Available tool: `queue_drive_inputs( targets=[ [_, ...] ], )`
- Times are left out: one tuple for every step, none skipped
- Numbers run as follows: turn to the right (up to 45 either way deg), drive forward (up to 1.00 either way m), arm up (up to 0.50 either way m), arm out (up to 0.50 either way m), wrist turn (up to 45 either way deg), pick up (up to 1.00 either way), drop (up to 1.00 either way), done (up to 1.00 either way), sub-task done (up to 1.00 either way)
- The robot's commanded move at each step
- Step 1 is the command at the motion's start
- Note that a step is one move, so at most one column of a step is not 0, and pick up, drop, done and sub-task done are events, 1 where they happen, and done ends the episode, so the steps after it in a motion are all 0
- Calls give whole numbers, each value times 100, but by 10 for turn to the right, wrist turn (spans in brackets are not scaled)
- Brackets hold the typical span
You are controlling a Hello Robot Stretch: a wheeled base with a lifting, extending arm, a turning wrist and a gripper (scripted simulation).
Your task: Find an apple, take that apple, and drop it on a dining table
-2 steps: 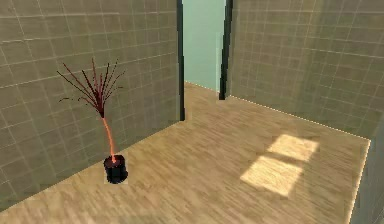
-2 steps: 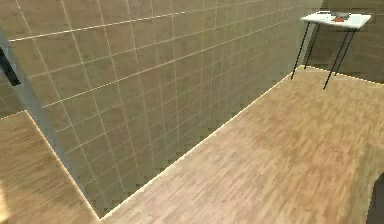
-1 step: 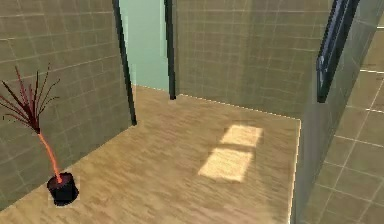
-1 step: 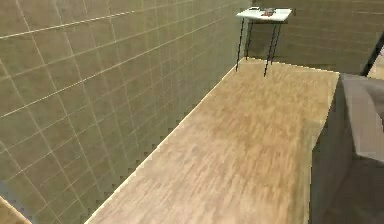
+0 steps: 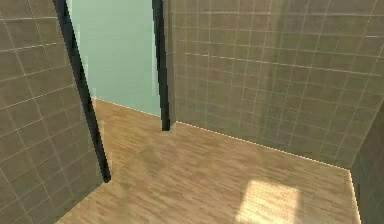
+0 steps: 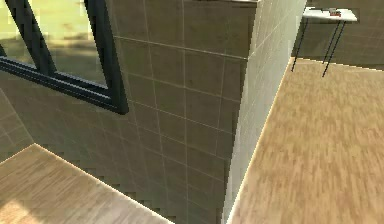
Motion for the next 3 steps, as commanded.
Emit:
queue_drive_inputs(
  targets=[
    [30, 0, 0, 0, 0, 0, 0, 0, 0],
    [0, 100, 0, 0, 0, 0, 0, 0, 0],
    [0, 30, 0, 0, 0, 0, 0, 0, 0]
  ],
)
